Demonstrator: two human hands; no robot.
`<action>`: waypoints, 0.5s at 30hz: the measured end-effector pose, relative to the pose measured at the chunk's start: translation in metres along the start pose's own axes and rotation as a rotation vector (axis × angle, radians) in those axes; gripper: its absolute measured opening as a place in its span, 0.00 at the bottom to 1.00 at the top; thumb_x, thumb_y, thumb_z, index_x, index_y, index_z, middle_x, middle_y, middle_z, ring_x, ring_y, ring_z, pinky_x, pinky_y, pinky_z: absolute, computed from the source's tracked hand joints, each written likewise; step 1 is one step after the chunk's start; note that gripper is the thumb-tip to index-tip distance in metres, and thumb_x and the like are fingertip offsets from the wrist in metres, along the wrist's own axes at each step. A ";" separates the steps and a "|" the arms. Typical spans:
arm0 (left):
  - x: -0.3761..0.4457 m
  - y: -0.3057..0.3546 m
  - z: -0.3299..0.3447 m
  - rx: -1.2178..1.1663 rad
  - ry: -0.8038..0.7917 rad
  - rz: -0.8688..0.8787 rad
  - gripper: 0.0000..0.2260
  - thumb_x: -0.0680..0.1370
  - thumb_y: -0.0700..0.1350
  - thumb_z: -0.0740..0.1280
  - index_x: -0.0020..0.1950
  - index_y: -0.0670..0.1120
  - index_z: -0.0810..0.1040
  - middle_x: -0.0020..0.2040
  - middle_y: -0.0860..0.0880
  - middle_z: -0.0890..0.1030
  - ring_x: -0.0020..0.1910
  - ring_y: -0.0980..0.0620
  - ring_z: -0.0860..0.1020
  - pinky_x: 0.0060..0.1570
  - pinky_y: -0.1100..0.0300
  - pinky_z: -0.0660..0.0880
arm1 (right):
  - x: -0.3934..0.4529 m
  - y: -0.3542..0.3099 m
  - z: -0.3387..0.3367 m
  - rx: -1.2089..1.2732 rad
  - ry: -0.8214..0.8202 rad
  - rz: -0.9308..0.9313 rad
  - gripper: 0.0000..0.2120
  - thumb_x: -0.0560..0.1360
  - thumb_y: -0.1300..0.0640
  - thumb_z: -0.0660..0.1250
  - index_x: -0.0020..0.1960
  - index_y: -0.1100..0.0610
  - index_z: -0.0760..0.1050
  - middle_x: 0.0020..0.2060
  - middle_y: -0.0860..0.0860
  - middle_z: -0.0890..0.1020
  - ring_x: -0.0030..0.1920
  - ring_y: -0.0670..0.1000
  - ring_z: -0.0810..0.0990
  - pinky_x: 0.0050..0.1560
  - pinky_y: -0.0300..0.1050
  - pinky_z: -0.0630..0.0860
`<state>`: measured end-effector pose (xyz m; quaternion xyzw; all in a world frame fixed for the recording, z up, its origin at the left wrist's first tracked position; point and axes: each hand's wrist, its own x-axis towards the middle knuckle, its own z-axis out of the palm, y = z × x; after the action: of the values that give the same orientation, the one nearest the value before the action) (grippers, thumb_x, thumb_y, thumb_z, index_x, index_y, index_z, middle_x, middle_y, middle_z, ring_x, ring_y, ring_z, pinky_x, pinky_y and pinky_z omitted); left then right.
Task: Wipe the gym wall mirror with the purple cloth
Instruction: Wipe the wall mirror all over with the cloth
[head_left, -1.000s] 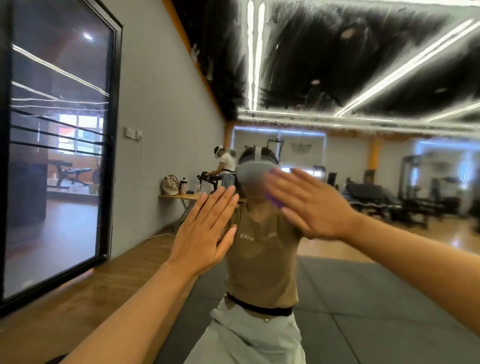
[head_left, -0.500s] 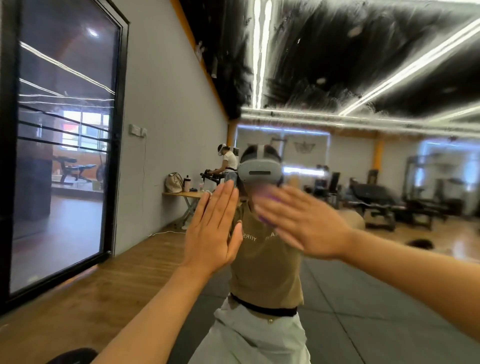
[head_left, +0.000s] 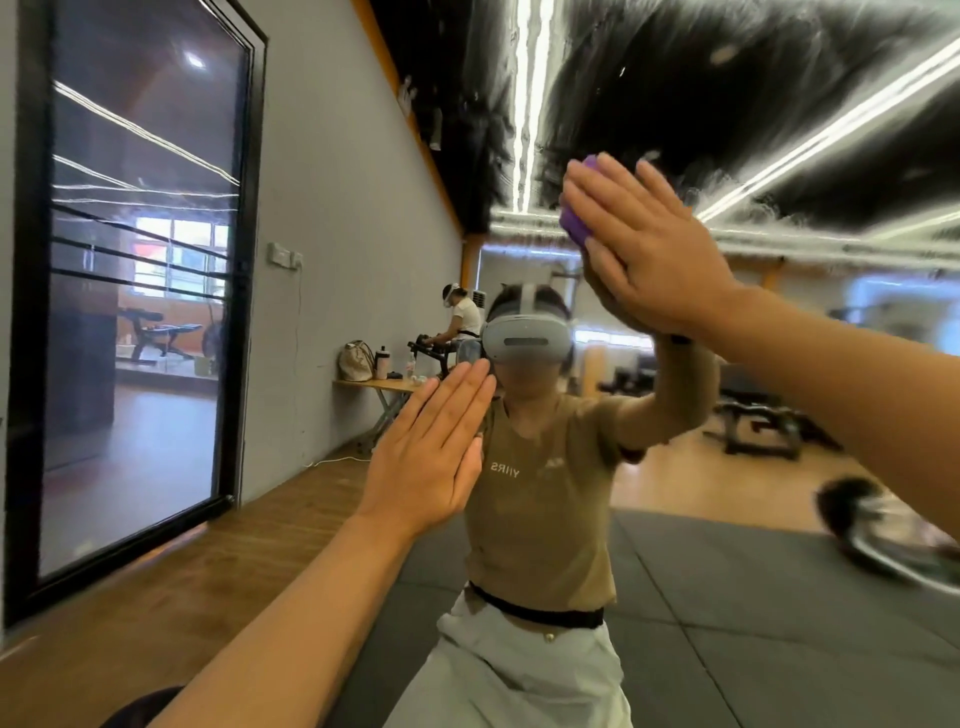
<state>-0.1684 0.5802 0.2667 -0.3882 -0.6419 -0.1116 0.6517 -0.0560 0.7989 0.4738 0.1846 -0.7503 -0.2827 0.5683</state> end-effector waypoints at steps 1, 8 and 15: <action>0.000 0.000 0.000 -0.003 0.000 0.000 0.26 0.83 0.45 0.54 0.81 0.41 0.56 0.81 0.44 0.57 0.81 0.47 0.55 0.79 0.50 0.54 | 0.009 0.002 -0.001 -0.002 0.019 0.074 0.25 0.85 0.51 0.49 0.79 0.61 0.62 0.78 0.58 0.64 0.79 0.59 0.59 0.80 0.57 0.50; -0.003 -0.008 -0.004 0.016 -0.017 -0.165 0.28 0.83 0.50 0.54 0.81 0.38 0.55 0.82 0.41 0.55 0.81 0.45 0.54 0.80 0.49 0.47 | -0.078 -0.095 0.032 -0.014 -0.058 -0.217 0.27 0.84 0.50 0.52 0.80 0.60 0.56 0.80 0.57 0.59 0.80 0.59 0.54 0.80 0.57 0.46; -0.011 -0.019 -0.013 0.049 -0.081 -0.187 0.29 0.84 0.50 0.53 0.81 0.38 0.54 0.82 0.40 0.54 0.81 0.46 0.52 0.80 0.49 0.48 | -0.142 -0.127 0.043 -0.090 -0.245 -0.627 0.27 0.84 0.49 0.53 0.81 0.57 0.57 0.81 0.52 0.57 0.81 0.54 0.51 0.81 0.51 0.43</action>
<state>-0.1725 0.5549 0.2650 -0.3149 -0.7036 -0.1405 0.6214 -0.0619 0.7950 0.2789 0.3458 -0.7063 -0.4969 0.3669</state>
